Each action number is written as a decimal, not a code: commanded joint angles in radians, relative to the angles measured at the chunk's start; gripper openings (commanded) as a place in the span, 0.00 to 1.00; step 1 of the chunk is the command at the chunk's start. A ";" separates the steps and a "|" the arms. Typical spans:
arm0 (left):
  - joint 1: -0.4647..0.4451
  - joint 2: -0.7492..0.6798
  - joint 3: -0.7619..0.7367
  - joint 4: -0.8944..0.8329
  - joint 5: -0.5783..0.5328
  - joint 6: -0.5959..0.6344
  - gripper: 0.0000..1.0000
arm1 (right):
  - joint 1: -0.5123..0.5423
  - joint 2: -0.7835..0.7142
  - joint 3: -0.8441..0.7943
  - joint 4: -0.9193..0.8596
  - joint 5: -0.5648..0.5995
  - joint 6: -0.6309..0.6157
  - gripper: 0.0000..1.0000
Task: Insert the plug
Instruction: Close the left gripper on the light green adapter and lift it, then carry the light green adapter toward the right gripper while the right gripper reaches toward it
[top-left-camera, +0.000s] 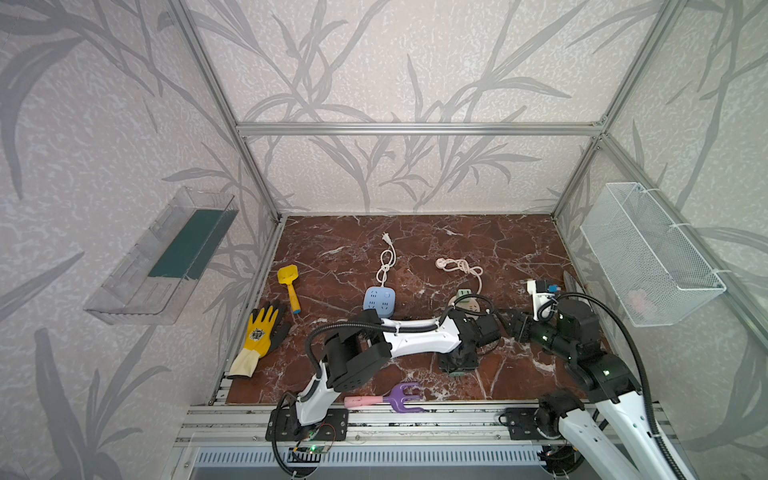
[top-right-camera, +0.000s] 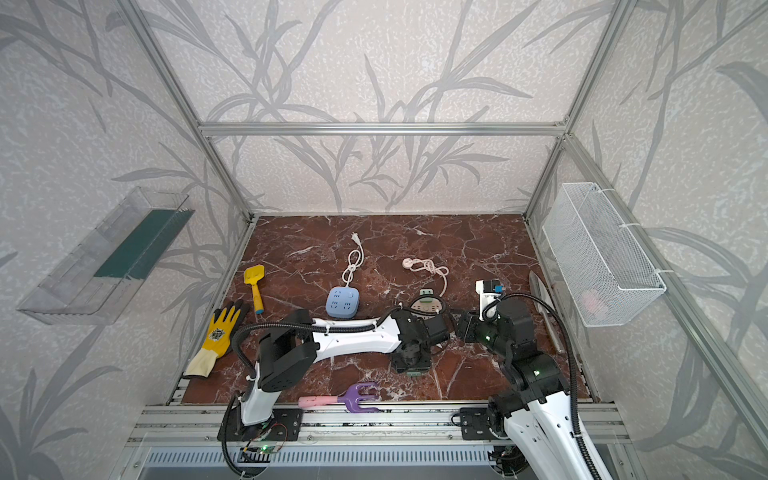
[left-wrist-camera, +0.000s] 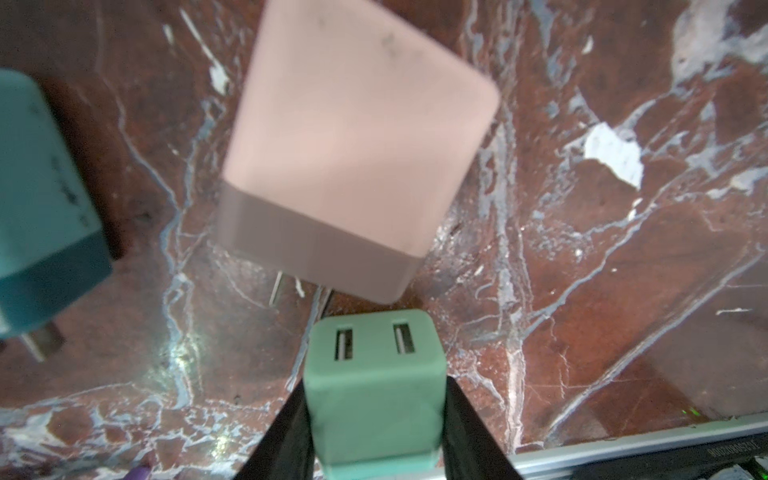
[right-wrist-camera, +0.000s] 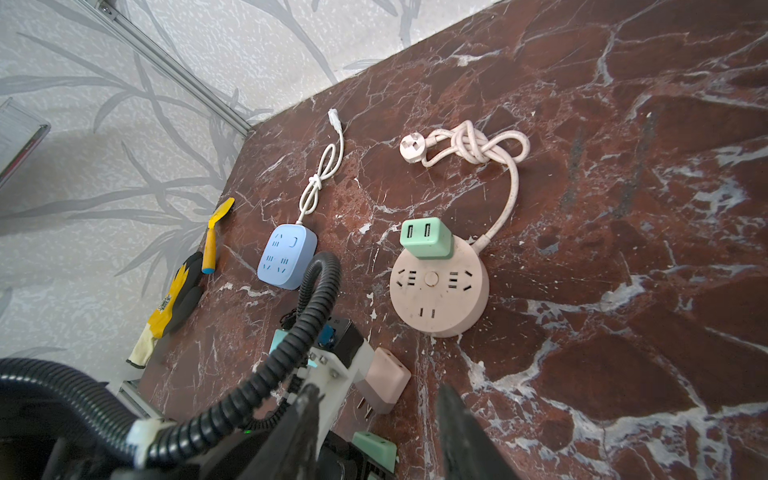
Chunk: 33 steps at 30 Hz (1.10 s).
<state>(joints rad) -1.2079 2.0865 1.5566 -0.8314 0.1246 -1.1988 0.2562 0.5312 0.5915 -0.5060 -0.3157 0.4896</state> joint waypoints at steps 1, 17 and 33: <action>0.001 0.043 0.035 -0.050 -0.005 0.020 0.44 | -0.007 0.002 -0.006 0.007 -0.003 -0.003 0.47; 0.042 -0.033 0.013 -0.072 -0.057 0.115 0.32 | -0.035 0.056 0.023 0.014 -0.015 -0.005 0.47; 0.144 -0.216 0.136 -0.243 -0.129 0.523 0.36 | -0.036 0.212 0.139 -0.081 -0.050 -0.039 0.46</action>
<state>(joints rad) -1.0969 1.9339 1.6501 -0.9974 0.0765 -0.8146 0.2226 0.7170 0.6754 -0.5556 -0.3389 0.4736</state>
